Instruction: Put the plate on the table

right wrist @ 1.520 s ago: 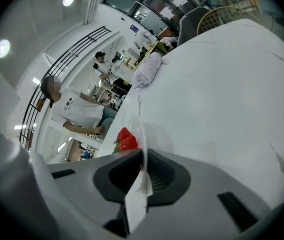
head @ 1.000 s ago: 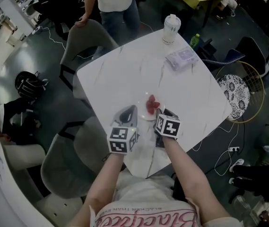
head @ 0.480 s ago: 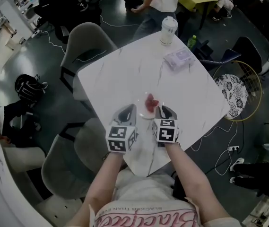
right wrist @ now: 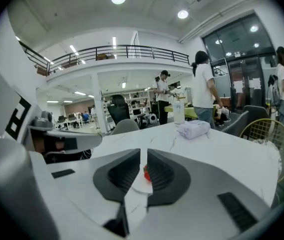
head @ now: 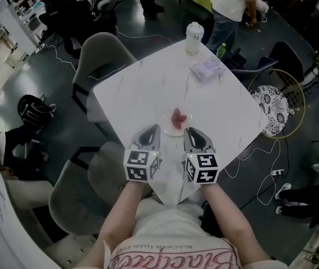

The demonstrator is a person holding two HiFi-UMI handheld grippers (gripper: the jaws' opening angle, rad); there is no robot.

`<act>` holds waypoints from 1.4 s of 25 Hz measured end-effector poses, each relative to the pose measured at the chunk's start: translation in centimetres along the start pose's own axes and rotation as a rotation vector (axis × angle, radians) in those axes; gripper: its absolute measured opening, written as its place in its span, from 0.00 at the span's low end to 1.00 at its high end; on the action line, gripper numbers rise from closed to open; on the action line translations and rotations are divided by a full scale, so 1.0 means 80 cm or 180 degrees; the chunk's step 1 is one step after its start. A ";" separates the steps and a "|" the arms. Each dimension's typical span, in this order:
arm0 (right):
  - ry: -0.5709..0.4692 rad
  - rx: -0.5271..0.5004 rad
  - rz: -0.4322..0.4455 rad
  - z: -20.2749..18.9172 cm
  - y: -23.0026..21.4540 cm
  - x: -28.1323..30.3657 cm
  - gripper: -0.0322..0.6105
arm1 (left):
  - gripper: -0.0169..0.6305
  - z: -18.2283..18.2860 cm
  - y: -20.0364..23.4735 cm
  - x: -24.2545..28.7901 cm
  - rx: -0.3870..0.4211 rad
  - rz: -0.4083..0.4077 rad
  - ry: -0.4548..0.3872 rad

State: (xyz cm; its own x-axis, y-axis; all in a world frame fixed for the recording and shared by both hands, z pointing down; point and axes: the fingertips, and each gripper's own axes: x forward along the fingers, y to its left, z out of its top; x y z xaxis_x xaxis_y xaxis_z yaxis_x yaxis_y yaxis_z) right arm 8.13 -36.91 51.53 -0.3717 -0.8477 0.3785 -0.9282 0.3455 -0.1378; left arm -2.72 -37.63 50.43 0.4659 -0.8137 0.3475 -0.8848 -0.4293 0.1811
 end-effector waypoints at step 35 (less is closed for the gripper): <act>-0.1092 0.0630 0.0450 0.136 0.081 -0.172 0.05 | 0.03 0.096 -0.084 -0.124 0.0307 -0.0496 -0.0856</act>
State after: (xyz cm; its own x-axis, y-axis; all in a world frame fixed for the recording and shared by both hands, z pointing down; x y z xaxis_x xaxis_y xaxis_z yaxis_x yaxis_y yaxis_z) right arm 7.09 -27.37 35.48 -0.4477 -0.8939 0.0213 -0.8401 0.4124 -0.3523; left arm -1.41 -29.69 38.70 0.5910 -0.8041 0.0646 -0.8045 -0.5816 0.1207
